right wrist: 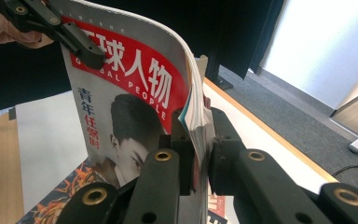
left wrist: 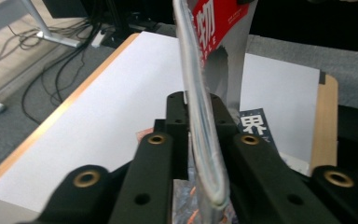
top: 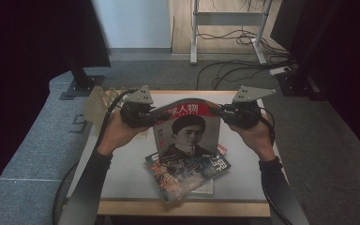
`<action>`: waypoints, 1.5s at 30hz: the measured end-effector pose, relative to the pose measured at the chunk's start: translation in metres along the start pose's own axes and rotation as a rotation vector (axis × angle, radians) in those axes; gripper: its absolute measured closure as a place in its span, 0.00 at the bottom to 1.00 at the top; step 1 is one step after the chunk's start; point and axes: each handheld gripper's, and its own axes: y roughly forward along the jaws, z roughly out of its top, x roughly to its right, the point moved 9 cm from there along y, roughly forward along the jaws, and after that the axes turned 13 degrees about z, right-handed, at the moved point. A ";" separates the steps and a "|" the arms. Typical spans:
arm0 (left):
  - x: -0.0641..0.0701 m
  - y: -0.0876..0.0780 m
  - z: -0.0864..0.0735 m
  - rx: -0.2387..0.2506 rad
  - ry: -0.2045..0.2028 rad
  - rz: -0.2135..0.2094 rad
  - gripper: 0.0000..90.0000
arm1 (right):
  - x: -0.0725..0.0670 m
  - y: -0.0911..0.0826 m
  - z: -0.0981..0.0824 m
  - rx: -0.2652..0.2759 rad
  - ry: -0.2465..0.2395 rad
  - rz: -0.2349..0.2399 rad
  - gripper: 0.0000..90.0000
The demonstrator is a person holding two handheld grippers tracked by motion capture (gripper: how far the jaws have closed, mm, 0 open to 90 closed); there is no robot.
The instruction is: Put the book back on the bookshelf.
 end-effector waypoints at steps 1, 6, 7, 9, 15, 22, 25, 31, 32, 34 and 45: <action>0.000 0.000 0.000 -0.004 -0.007 0.000 0.94 | 0.000 0.000 0.000 0.000 0.001 0.000 0.90; 0.002 0.000 0.001 -0.005 -0.023 -0.012 0.96 | 0.002 -0.004 -0.004 -0.003 0.006 -0.005 0.86; 0.002 0.000 0.001 -0.006 -0.027 -0.011 0.96 | 0.003 -0.005 -0.006 -0.006 0.011 -0.009 0.84; 0.001 0.000 0.001 -0.006 -0.034 -0.012 0.96 | 0.005 -0.007 -0.010 -0.010 0.019 -0.019 0.82; 0.002 0.000 0.001 -0.004 -0.032 -0.014 0.96 | 0.011 -0.013 -0.023 -0.029 0.036 -0.057 0.74; 0.001 0.001 0.002 -0.010 -0.060 -0.028 0.96 | 0.013 -0.016 -0.045 -0.056 0.050 -0.084 0.66; 0.000 0.002 0.003 -0.008 -0.067 -0.014 0.96 | 0.014 -0.018 -0.055 -0.064 0.057 -0.101 0.62; -0.003 0.002 0.004 -0.010 -0.098 0.003 0.96 | 0.016 -0.021 -0.076 -0.067 0.112 -0.115 0.50; -0.003 0.001 0.004 -0.010 -0.104 0.001 0.96 | 0.017 -0.021 -0.080 -0.066 0.120 -0.122 0.47; -0.004 0.000 0.004 -0.011 -0.112 0.006 0.96 | 0.018 -0.021 -0.087 -0.078 0.131 -0.133 0.42; -0.012 -0.012 0.007 -0.003 -0.133 0.034 0.97 | 0.015 -0.018 -0.116 -0.097 0.162 -0.174 0.24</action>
